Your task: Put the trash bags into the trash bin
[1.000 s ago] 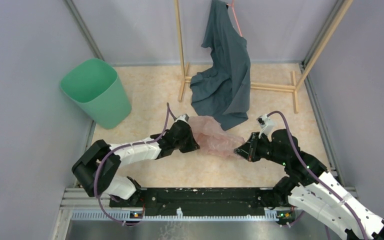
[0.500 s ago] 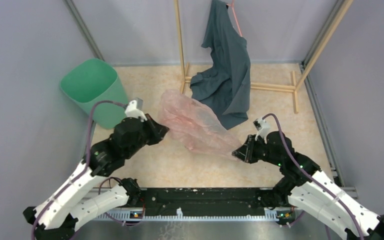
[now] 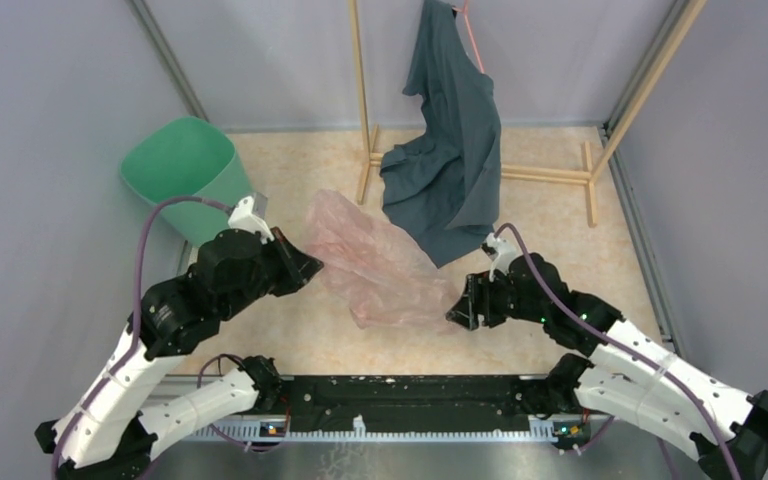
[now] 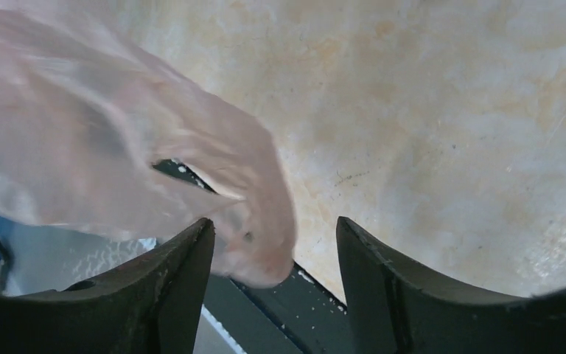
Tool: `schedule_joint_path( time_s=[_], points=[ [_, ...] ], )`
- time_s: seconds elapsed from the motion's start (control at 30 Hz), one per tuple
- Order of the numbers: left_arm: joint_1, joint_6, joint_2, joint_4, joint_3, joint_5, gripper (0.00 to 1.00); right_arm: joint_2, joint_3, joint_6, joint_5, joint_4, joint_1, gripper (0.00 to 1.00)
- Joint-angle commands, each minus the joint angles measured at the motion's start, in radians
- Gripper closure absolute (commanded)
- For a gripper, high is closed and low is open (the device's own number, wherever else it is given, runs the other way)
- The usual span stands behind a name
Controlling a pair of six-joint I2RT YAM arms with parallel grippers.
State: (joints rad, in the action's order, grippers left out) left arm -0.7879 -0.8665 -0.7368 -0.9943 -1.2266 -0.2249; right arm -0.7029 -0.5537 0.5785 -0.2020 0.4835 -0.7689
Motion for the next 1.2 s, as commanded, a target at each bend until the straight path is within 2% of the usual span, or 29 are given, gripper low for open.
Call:
schedule_joint_path(
  time_s=[0.0, 0.1, 0.2, 0.33, 0.4, 0.5, 0.67, 0.9, 1.13, 1.17],
  points=[
    [0.002, -0.082, -0.039, -0.006, -0.014, 0.002, 1.0, -0.034, -0.136, -0.079, 0.167, 0.042, -0.109, 0.36],
    [0.002, -0.106, -0.058, 0.03, -0.007, 0.004, 1.0, -0.099, -0.227, -0.121, 0.299, 0.11, -0.188, 0.32],
    [0.002, -0.13, -0.112, -0.004, -0.034, -0.011, 1.0, -0.146, -0.299, -0.159, 0.416, 0.173, -0.234, 0.3],
    [0.002, -0.165, -0.211, -0.074, -0.073, -0.019, 1.0, -0.222, -0.381, -0.212, 0.453, 0.137, -0.307, 0.26],
    [0.002, -0.183, -0.264, -0.101, -0.092, -0.017, 1.0, -0.269, -0.412, -0.231, 0.395, 0.055, -0.332, 0.23],
    [0.003, -0.2, -0.298, -0.079, -0.091, -0.006, 1.0, -0.343, -0.415, -0.259, 0.302, -0.163, -0.353, 0.17],
    [0.002, -0.222, -0.31, -0.055, -0.089, -0.03, 1.0, -0.474, -0.435, -0.292, 0.26, -0.425, -0.367, 0.15],
    [0.002, -0.243, -0.356, -0.105, -0.141, -0.059, 1.0, -0.591, -0.385, -0.478, 0.503, -0.733, -0.446, 0.13],
    [0.002, -0.277, -0.38, -0.102, -0.16, -0.062, 1.0, -0.717, -0.361, -0.416, 0.601, -0.906, -0.447, 0.13],
    [0.002, -0.278, -0.382, -0.092, -0.159, -0.056, 1.0, -0.736, -0.362, -0.401, 0.624, -0.915, -0.447, 0.16]
  ],
)
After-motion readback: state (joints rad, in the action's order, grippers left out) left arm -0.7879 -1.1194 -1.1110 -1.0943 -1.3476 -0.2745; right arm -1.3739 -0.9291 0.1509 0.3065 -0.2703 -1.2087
